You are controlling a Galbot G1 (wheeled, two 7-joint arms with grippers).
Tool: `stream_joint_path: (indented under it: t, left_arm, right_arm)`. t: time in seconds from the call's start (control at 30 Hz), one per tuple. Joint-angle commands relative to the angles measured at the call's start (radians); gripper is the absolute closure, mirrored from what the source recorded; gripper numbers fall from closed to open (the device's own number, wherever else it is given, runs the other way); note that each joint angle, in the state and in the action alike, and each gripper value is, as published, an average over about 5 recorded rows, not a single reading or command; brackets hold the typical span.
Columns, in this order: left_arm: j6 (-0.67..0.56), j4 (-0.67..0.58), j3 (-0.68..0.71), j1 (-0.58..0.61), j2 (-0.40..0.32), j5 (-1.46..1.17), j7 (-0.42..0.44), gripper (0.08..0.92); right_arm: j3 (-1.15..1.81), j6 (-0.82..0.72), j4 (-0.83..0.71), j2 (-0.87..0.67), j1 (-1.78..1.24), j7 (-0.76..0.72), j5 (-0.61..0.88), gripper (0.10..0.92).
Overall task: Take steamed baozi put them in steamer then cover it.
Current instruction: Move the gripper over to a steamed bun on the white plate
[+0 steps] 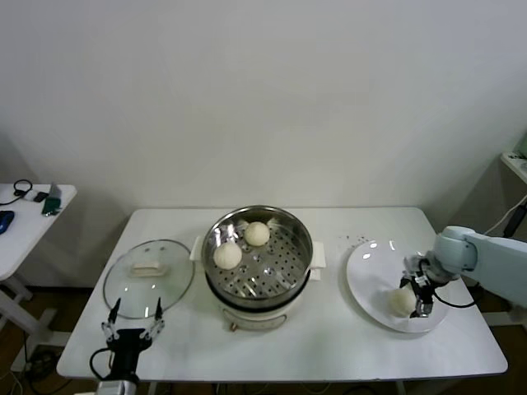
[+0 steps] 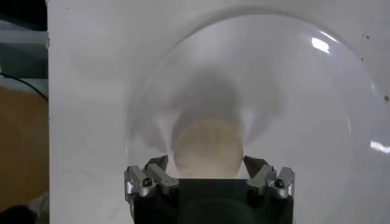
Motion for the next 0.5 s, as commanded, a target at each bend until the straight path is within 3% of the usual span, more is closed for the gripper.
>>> stream_joint_path:
  t: [0.03, 0.17, 0.5]
  left_arm:
    - [-0.001, 0.001, 0.0, 0.0, 0.001, -0.001, 0.0, 0.177]
    - [-0.002, 0.002, 0.003, -0.001, -0.001, 0.001, 0.0, 0.177]
    - [-0.003, -0.001, 0.007, -0.001, -0.003, 0.005, 0.0, 0.177]
  right_arm:
    - [0.071, 0.0, -0.016, -0.001, -0.063, 0.004, -0.017, 0.222]
    - [0.072, 0.003, -0.007, -0.004, -0.052, 0.001, -0.014, 0.266]
    - [0.056, 0.079, -0.02, 0.001, 0.027, -0.066, -0.037, 0.285]
